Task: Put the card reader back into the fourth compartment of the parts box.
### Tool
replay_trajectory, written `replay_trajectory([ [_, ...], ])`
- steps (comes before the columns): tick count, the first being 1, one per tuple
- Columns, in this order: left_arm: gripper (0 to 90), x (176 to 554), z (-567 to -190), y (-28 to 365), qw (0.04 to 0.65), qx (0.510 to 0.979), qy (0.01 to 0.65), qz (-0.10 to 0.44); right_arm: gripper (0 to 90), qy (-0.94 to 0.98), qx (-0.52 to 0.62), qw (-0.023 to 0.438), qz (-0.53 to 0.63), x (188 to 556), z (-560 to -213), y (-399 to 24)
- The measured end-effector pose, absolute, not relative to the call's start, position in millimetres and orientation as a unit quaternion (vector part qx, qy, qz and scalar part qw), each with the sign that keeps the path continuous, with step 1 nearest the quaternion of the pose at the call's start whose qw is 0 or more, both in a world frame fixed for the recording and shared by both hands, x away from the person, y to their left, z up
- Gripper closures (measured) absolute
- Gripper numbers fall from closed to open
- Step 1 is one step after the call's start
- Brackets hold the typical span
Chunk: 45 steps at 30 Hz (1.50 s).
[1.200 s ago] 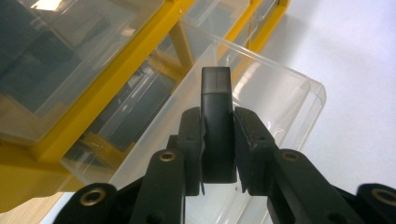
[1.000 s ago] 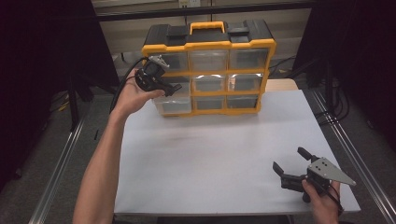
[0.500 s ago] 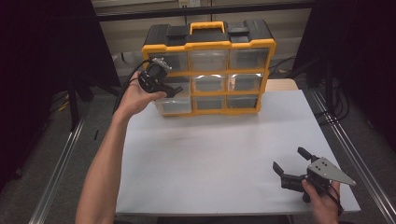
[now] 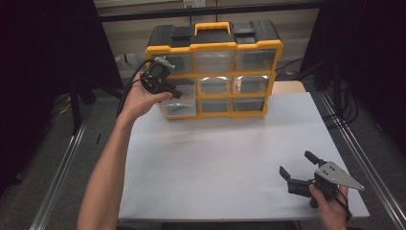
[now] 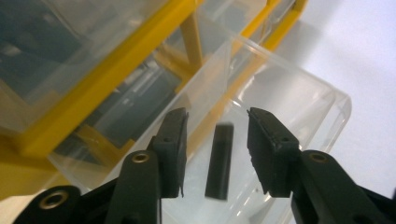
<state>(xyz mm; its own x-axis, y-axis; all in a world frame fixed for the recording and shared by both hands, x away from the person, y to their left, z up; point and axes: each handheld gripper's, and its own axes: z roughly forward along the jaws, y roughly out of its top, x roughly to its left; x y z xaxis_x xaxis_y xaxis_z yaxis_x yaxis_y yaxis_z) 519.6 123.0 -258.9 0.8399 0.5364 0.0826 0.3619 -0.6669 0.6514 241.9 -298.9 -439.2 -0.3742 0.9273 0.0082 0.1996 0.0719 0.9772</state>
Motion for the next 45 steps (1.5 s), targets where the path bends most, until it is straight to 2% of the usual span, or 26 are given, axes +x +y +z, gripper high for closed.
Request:
replay_trajectory([
  [10,21.9,516,-258,127,0.363,0.879,0.260,0.168,0.2,0.644,0.438,0.348,0.522,241,-440,-300],
  [14,12.6,513,-258,132,0.384,0.867,0.261,0.178,0.2,0.642,0.440,0.346,0.524,241,-440,-301],
  [19,5.9,509,-257,138,0.417,0.843,0.280,0.191,0.2,0.642,0.441,0.346,0.523,242,-441,-302],
  [23,3.4,502,-262,140,0.451,0.822,0.281,0.203,0.2,0.642,0.439,0.345,0.525,242,-440,-302],
  [31,3.3,488,-269,143,0.462,0.803,0.284,0.246,0.2,0.642,0.441,0.348,0.522,241,-440,-301],
  [45,2.3,473,-283,164,0.497,0.769,0.300,0.267,0.2,0.640,0.444,0.351,0.520,242,-440,-299],
])
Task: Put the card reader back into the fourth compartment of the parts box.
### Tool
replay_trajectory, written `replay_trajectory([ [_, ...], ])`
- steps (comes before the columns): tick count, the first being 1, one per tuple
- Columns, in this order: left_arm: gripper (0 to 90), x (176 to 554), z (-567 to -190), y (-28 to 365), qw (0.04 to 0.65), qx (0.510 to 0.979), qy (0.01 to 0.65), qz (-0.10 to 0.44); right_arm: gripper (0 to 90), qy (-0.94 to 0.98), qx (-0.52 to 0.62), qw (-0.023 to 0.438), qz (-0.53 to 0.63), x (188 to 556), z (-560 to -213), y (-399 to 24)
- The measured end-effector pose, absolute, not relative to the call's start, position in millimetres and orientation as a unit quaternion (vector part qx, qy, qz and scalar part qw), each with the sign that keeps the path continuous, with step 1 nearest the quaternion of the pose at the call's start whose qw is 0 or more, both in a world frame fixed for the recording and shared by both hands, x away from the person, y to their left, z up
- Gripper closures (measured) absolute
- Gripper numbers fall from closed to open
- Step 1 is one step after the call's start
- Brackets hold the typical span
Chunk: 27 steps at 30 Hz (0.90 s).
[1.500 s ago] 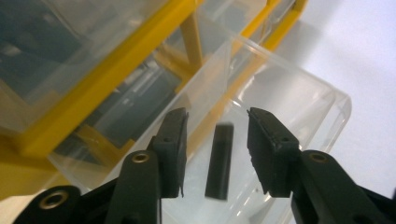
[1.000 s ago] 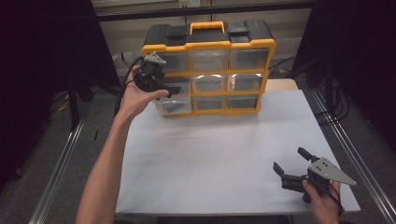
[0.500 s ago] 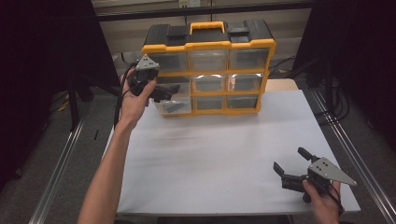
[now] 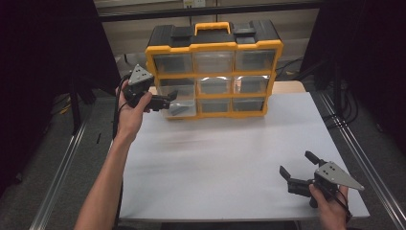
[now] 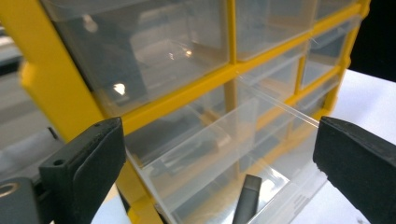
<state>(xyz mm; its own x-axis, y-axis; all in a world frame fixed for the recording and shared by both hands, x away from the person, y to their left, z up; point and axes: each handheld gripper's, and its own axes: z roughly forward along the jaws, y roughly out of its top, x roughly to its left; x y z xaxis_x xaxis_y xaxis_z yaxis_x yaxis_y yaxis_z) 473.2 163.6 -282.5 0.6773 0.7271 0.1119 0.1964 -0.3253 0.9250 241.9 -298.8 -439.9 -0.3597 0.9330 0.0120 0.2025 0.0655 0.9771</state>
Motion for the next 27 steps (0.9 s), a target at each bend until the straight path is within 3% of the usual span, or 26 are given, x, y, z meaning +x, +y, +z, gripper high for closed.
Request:
replay_trajectory([
  [14,1.5,441,-295,173,0.544,0.716,0.307,0.313,0.2,0.639,0.443,0.353,0.521,241,-439,-300],
  [27,0.7,424,-319,191,0.575,0.693,0.314,0.300,0.2,0.638,0.445,0.353,0.519,240,-439,-300],
])
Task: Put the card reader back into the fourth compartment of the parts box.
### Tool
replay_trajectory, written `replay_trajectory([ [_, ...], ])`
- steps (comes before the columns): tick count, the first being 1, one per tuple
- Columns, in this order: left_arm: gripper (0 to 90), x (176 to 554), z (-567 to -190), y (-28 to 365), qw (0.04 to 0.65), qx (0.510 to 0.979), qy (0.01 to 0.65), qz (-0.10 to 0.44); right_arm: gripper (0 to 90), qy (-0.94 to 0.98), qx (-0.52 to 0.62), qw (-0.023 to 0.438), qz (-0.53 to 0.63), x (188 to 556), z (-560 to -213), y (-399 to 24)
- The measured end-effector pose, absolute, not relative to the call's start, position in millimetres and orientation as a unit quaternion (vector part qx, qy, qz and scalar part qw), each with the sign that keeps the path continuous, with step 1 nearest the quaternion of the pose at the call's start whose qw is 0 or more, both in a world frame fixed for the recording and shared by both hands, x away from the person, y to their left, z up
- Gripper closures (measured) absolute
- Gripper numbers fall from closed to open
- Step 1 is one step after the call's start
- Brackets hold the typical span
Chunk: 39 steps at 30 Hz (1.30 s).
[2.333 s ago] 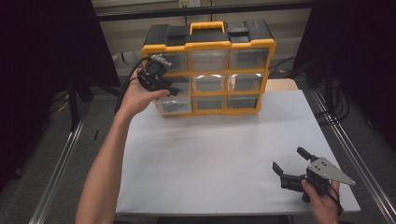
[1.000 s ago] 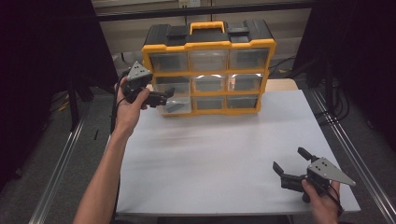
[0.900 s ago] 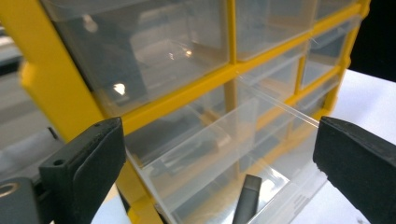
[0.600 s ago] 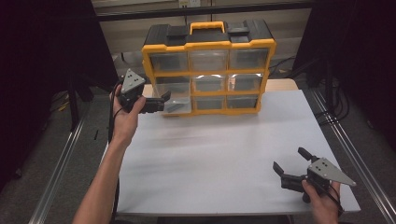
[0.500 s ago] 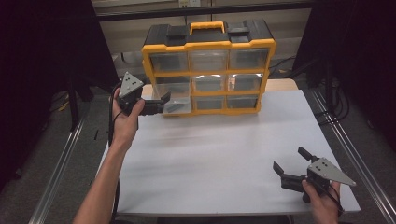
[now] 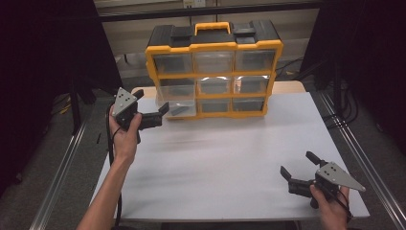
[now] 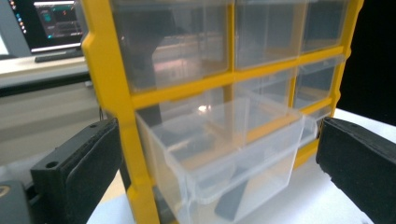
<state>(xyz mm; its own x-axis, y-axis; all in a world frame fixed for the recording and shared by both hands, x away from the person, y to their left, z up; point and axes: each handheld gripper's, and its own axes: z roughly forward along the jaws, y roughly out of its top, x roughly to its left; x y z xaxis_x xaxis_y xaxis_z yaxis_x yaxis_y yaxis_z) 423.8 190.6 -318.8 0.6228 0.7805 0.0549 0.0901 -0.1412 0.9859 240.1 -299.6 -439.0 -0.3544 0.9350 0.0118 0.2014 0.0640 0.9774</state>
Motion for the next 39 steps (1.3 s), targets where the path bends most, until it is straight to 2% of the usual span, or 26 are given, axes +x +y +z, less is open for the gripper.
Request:
replay_trajectory([
  [15,2.8,386,-345,193,0.575,0.693,0.299,0.315,0.2,0.639,0.444,0.354,0.519,240,-439,-299],
  [39,1.6,334,-405,213,0.568,0.681,0.359,0.291,0.1,0.639,0.443,0.355,0.519,240,-439,-299],
])
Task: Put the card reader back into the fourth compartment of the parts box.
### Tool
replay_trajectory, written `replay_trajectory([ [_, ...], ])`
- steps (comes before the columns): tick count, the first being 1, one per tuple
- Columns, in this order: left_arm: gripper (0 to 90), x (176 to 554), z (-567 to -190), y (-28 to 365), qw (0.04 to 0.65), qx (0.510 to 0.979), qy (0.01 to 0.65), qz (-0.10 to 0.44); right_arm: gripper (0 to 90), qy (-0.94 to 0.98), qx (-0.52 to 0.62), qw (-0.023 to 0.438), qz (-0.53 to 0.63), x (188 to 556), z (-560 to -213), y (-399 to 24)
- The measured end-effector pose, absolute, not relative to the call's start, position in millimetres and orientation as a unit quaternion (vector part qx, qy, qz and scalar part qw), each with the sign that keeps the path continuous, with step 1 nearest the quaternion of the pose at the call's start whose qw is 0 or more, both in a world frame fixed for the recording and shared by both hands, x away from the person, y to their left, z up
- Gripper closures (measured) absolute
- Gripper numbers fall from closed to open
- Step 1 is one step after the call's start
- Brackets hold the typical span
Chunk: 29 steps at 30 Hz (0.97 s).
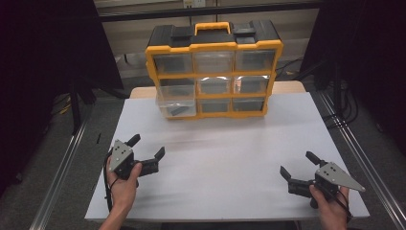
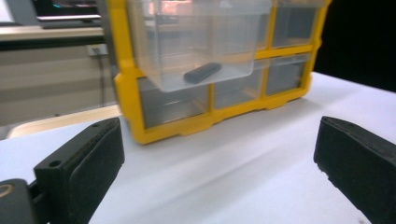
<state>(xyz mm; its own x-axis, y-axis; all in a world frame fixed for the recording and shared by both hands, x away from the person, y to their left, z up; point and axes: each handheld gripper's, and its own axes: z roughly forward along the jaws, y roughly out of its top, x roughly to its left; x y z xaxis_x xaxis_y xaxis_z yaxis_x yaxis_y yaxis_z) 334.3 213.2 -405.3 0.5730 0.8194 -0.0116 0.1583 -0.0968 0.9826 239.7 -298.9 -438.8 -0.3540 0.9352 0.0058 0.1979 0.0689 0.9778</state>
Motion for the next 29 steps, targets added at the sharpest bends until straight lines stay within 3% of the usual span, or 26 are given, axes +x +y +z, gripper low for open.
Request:
replay_trajectory([
  [5,1.1,326,-414,212,0.559,0.693,0.360,0.277,0.1,0.639,0.444,0.355,0.519,240,-439,-299],
  [10,1.3,314,-421,215,0.562,0.667,0.386,0.299,0.1,0.638,0.444,0.355,0.519,240,-439,-299],
  [18,1.5,300,-430,219,0.549,0.689,0.379,0.285,0.1,0.638,0.444,0.353,0.521,239,-439,-299],
  [29,1.0,304,-438,223,0.532,0.690,0.405,0.275,0.2,0.639,0.446,0.350,0.519,240,-440,-298],
])
